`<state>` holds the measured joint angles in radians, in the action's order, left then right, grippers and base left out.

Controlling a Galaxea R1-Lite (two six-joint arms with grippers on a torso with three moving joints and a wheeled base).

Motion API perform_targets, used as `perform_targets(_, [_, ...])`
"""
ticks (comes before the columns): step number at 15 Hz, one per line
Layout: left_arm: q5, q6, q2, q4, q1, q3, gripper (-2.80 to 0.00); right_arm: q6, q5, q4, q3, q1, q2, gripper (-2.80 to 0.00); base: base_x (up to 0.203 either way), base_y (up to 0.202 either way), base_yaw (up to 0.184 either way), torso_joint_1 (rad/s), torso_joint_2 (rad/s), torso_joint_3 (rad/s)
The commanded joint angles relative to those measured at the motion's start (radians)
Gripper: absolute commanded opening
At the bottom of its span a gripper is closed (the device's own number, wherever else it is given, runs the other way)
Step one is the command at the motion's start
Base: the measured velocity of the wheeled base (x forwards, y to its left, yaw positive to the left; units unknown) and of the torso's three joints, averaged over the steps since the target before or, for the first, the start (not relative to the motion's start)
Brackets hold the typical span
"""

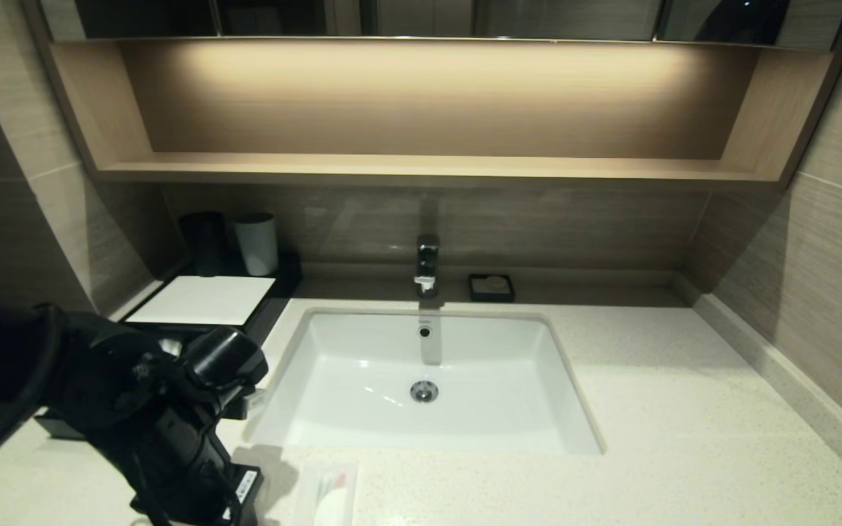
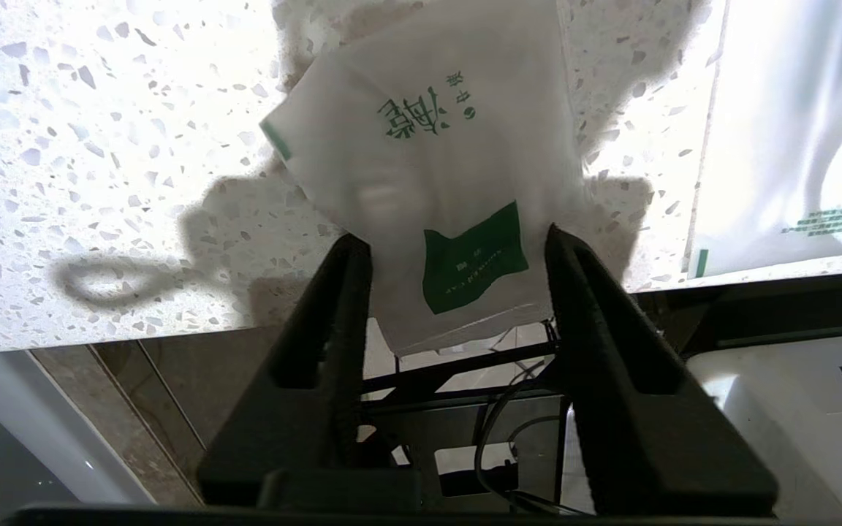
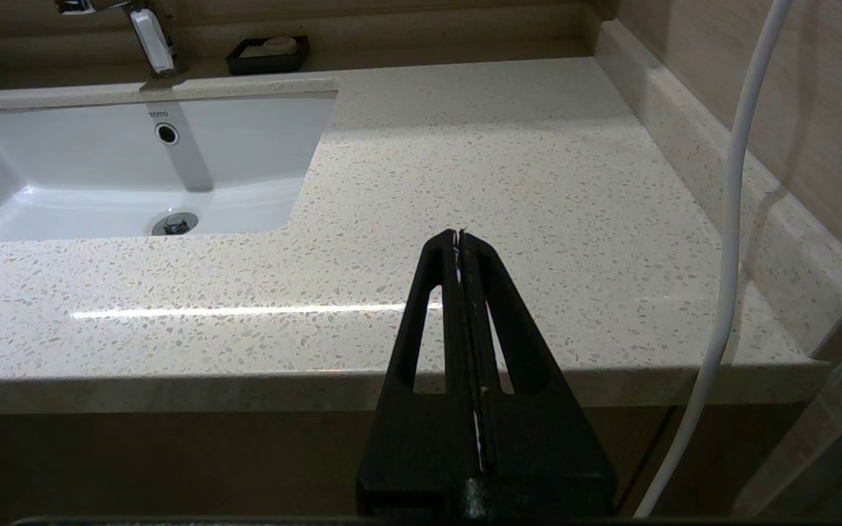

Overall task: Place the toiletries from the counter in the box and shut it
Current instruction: Pick up the bathroom toiletry, then place the bathroom toiletry into the drawer

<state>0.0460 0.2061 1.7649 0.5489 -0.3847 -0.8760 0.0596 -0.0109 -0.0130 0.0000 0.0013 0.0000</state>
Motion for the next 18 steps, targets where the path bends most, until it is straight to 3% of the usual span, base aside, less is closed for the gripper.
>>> perform_targets(1, [0.003, -0.017, 0.002, 0.003, 0.000, 0.002, -2.80, 0.000, 0.000, -0.001, 0.000, 0.000, 0.002, -2.80, 0.000, 0.000, 0.000, 0.000, 0.00, 0.000])
perform_targets(6, [-0.020, -0.017, -0.098, 0.003, 0.002, -0.021, -2.80, 0.000, 0.000, -0.001, 0.000, 0.000, 0.002, -2.80, 0.000, 0.000, 0.000, 0.000, 0.00, 0.000])
perform_targets(8, [-0.136, -0.006, -0.181, 0.018, 0.029, -0.043, -2.80, 0.000, 0.000, -0.001, 0.000, 0.000, 0.002, -2.80, 0.000, 0.000, 0.000, 0.000, 0.00, 0.000])
perform_targets(10, [-0.234, 0.000, -0.208, 0.025, 0.142, -0.061, -2.80, 0.000, 0.000, -0.001, 0.000, 0.000, 0.002, -2.80, 0.000, 0.000, 0.000, 0.000, 0.00, 0.000])
perform_targets(14, [-0.255, 0.000, -0.167, -0.009, 0.425, -0.110, -2.80, 0.000, 0.000, -0.001, 0.000, 0.000, 0.002, -2.80, 0.000, 0.000, 0.000, 0.000, 0.00, 0.000])
perform_targets(18, [-0.258, -0.032, -0.082, -0.092, 0.527, -0.192, -2.80, 0.000, 0.000, -0.001, 0.000, 0.000, 0.002, -2.80, 0.000, 0.000, 0.000, 0.000, 0.00, 0.000])
